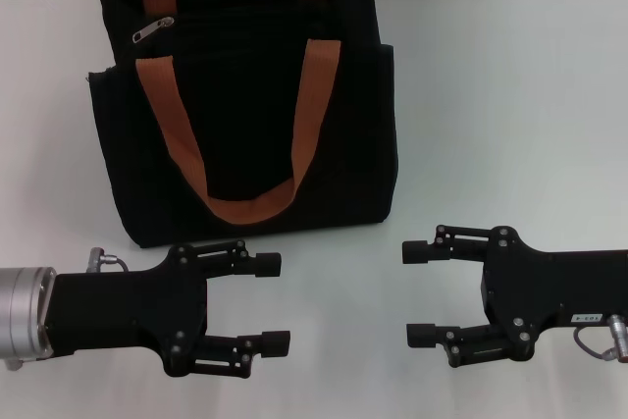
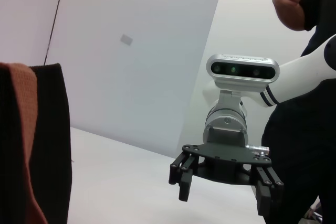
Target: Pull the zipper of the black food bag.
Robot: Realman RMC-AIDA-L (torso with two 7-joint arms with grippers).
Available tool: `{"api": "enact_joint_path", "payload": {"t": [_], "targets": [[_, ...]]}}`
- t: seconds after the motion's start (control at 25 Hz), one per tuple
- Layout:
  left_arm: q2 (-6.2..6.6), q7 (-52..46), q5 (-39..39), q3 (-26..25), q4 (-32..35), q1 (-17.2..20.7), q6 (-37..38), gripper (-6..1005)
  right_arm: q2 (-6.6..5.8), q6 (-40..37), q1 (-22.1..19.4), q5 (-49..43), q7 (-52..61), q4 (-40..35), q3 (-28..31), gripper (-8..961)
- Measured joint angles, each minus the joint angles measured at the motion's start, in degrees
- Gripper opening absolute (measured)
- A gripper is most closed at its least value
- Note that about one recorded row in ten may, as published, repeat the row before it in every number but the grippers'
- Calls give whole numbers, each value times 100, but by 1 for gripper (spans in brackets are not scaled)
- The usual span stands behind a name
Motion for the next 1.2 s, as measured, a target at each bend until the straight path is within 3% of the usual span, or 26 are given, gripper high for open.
{"api": "enact_joint_path", "payload": {"t": [0.76, 0.96, 1.2], "targets": [[-27, 7, -38, -154, 0, -1, 91, 829, 0, -9, -41, 0, 0, 1, 13, 810], [-139, 306, -50, -997, 0, -3, 296, 829, 0, 21, -44, 0, 0, 1, 22, 810], [-249, 933, -57, -2682, -286, 12, 820, 828, 0, 44, -44, 0, -1, 1, 39, 809]]}}
